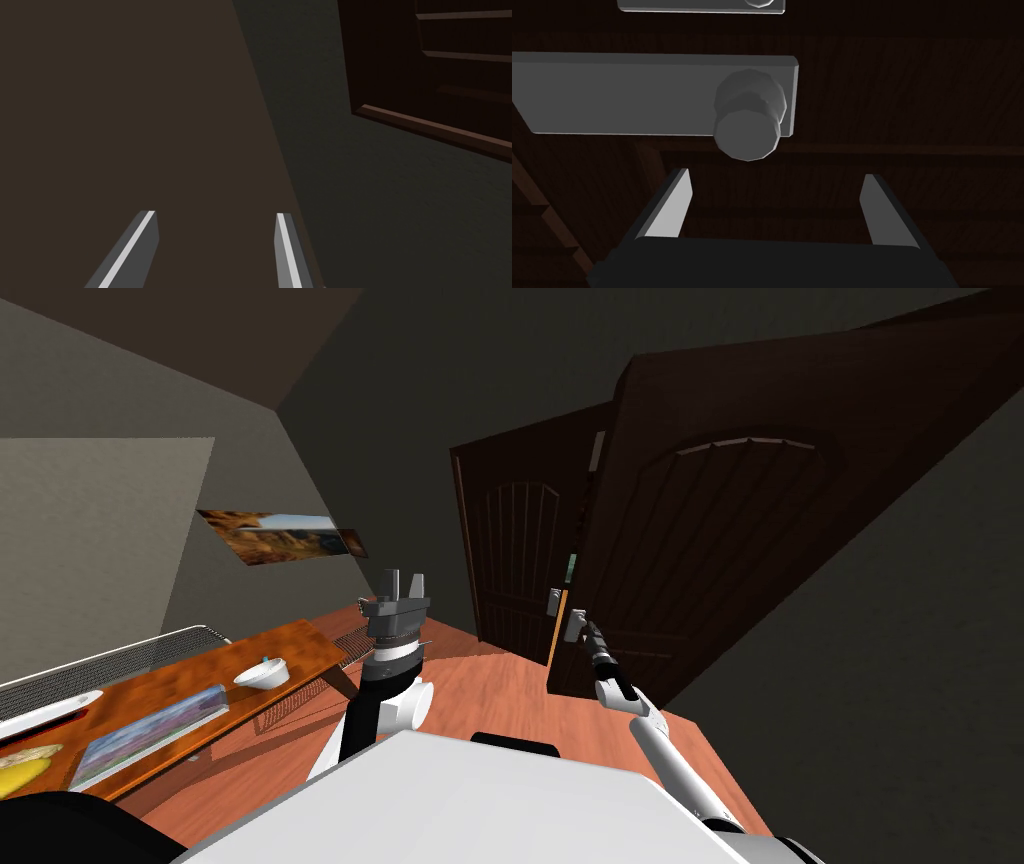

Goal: Pull the door open

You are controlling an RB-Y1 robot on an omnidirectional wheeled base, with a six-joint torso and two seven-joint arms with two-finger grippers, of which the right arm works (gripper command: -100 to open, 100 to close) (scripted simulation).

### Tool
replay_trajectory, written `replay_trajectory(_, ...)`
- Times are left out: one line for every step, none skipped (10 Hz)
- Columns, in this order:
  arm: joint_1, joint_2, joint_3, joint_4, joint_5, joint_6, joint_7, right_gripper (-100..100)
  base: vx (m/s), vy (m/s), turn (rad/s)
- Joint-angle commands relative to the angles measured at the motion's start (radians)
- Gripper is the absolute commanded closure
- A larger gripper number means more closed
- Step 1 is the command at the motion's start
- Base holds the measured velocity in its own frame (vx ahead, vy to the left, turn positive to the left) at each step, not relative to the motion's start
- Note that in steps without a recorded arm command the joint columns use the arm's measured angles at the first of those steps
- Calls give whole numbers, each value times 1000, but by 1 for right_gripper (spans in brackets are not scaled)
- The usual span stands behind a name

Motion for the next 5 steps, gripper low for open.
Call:
replay_trajectory(-6,2,-4,8,1,-3,1,-100,203,-21,32)
replay_trajectory(-9,3,-7,11,1,-4,2,-100,207,-11,26)
replay_trajectory(-12,4,-10,14,1,-6,4,-100,186,-28,26)
replay_trajectory(-8,3,-9,10,1,-4,3,-100,85,-17,11)
replay_trajectory(-8,3,-9,10,1,-4,3,100,0,0,0)
